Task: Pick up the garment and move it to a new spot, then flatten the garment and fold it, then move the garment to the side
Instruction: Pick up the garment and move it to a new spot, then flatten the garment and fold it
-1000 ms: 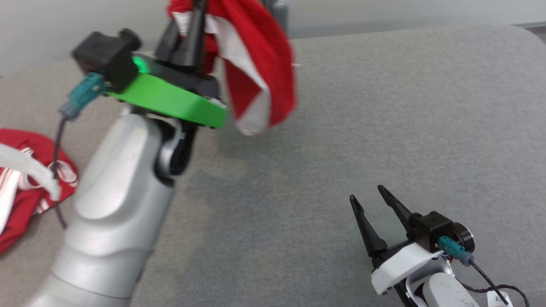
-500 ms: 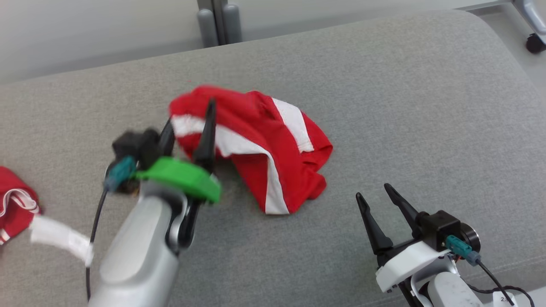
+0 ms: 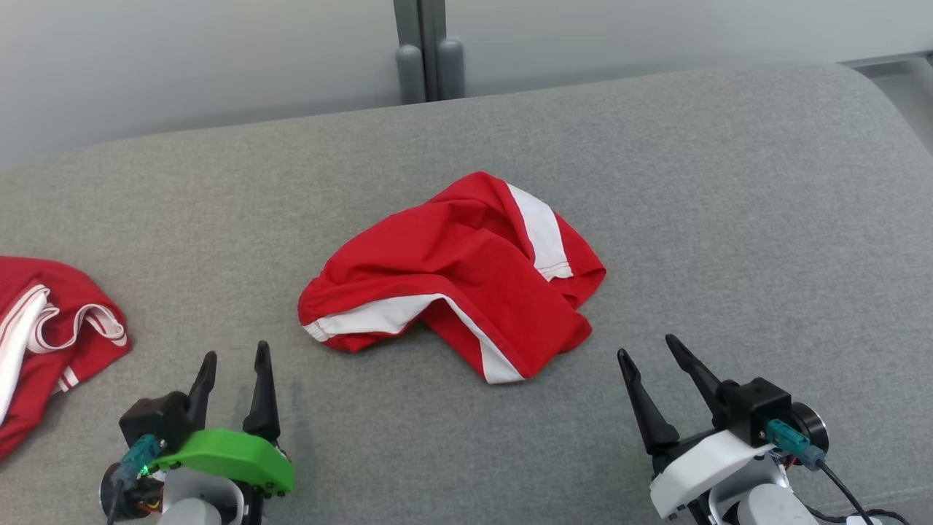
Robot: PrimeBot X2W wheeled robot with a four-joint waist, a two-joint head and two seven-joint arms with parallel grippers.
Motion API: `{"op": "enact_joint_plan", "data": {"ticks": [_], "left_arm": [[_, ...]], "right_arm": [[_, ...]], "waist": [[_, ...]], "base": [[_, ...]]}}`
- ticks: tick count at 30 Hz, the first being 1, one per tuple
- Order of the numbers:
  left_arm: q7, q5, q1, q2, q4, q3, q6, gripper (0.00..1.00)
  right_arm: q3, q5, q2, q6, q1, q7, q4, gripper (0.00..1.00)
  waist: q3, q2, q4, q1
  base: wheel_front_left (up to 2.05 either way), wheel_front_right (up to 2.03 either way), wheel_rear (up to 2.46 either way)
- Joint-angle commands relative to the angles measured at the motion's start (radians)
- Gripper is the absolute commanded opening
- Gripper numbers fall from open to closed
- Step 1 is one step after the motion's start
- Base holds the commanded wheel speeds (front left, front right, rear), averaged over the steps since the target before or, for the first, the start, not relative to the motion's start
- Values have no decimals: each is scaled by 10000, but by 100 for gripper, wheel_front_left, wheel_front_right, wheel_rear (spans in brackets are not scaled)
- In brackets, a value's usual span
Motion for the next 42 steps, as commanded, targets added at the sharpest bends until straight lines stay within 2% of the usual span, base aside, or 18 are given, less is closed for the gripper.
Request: {"op": "enact_joint_plan", "data": {"ticks": [1, 8, 17, 26, 33, 34, 35, 36, 37, 38, 42], "left_arm": [[-8, 266, 285, -59, -154, 191, -43, 100], [-7, 1014, 1296, -360, -1012, 832, -158, 100], [-9, 1142, 1548, -525, -1286, 755, -175, 100], [-9, 876, 1104, -535, -1291, 309, -177, 100], [-9, 878, 960, -536, -1271, 241, -178, 100], [-9, 898, 945, -536, -1283, 256, -178, 100], [-9, 906, 941, -539, -1292, 246, -178, 100], [-9, 914, 946, -540, -1302, 249, -178, 100], [-9, 927, 937, -538, -1307, 245, -178, 100], [-9, 925, 924, -538, -1322, 242, -178, 100], [-9, 901, 992, -539, -1323, 200, -179, 100]], "right_arm": [[4, 3, -36, -14, 147, -6, 45, 100], [131, 59, -40, -15, 474, -6, 131, 100], [495, -153, -37, -14, 343, -6, 283, 100], [1443, -192, -37, -14, -759, -6, 1242, 100], [1659, -315, -39, -14, -1325, -6, 1848, 100], [1638, -351, -44, -14, -1371, -4, 1921, 84], [1645, -381, -42, -14, -1404, -6, 1990, 72], [1649, -390, -42, -14, -1450, -6, 2059, 43], [1630, -408, -42, -15, -1482, -6, 2107, 34], [1615, -396, -42, -14, -1493, -6, 2220, 0], [1623, -332, -41, -14, -1485, -6, 2363, 0]], "waist": [[-276, -1, 163, 0], [-627, -1, 174, 0], [-433, -1, 418, 0], [206, -1, 1311, 0], [512, -1, 1940, 0], [537, -1, 2000, 0], [559, -1, 2043, 0], [580, -1, 2075, 0], [598, -1, 2094, 0], [616, -1, 2111, 0], [556, -1, 2049, 0]], "base": [[0, 0, 0], [0, 0, 0], [0, 0, 0], [0, 0, 0], [0, 0, 0], [0, 0, 0], [0, 0, 0], [0, 0, 0], [0, 0, 0], [0, 0, 0], [0, 0, 0]]}}
